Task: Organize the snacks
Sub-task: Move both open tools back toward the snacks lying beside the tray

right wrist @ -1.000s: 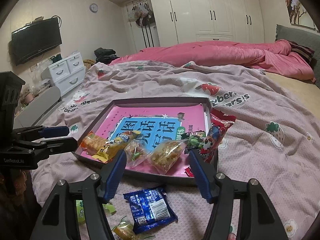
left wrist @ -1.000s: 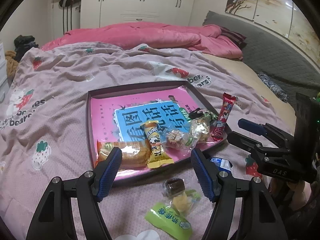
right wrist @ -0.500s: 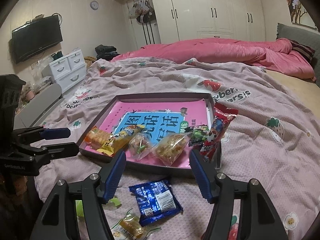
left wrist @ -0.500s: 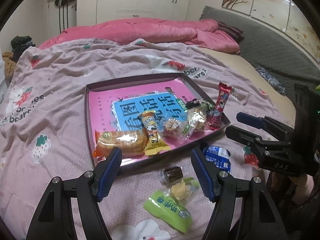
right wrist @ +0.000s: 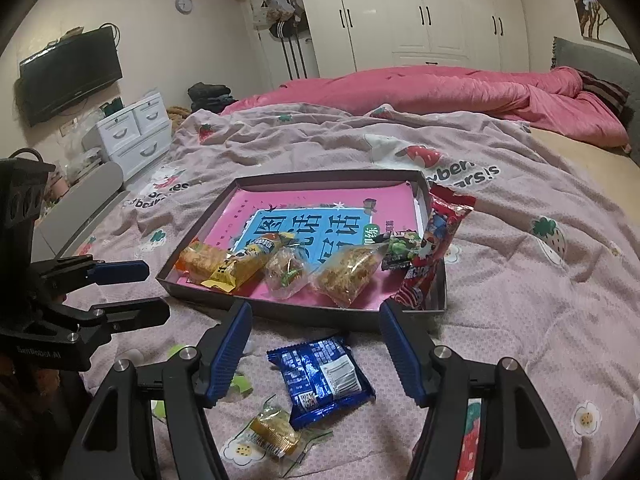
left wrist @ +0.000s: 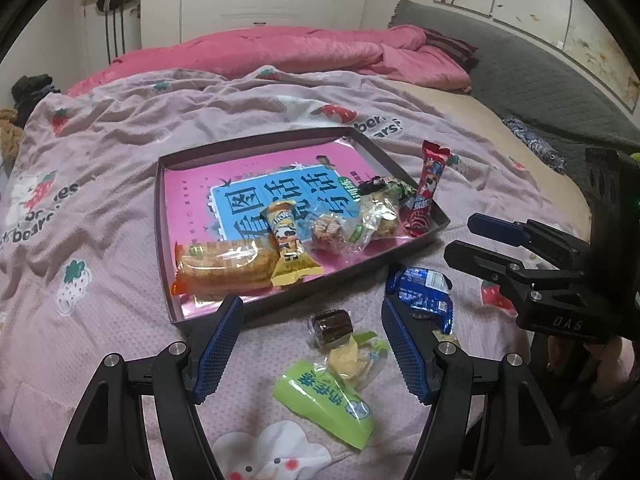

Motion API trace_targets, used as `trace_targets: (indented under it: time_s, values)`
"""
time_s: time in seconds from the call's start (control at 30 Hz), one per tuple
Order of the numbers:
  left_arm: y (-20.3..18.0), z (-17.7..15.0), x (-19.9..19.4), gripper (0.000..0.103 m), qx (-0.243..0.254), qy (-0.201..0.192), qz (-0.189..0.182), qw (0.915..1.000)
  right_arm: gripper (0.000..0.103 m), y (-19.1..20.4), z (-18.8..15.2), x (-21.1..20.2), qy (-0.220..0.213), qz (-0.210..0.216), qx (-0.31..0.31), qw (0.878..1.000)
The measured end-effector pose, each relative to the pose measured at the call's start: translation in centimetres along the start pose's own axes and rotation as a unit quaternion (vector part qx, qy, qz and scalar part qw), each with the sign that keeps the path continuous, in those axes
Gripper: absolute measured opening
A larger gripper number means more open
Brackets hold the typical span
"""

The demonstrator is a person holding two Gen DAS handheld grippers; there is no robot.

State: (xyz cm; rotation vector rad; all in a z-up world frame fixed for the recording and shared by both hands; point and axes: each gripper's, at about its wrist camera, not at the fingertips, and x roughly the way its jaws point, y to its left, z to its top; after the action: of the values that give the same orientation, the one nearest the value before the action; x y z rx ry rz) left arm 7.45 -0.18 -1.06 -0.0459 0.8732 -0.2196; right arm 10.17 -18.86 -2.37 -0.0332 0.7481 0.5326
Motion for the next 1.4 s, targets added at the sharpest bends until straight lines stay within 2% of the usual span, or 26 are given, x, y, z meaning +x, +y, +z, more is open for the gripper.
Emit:
trace_targets:
  time_s: [0.27, 1.0, 1.17, 1.4]
  values:
    - [-0.5, -0.6, 0.4, 0.073, 0.010, 0.014, -0.004, 0.9998, 0.066, 0.1, -0.3, 0.2, 0.011, 0.000, -0.001, 1.000]
    - [-2.0, -2.2, 3.1, 0.073, 0.059, 0.066, -0.029, 0.9956, 0.069, 1.3, -1.9, 2.9, 0.084, -0.008, -0.042, 0.996]
    - [-1.7, -2.6, 4.0, 0.073, 0.051, 0.084, -0.039, 0.9943, 0.069, 1.0, -2.1, 3.4, 0.095, -0.014, -0.040, 0.995]
    - [-1.1, -3.1, 5.3, 0.073, 0.047, 0.104, -0.035, 0.9929, 0.071, 0.4, -2.3, 4.1, 0.109, -0.016, -0.032, 0.993]
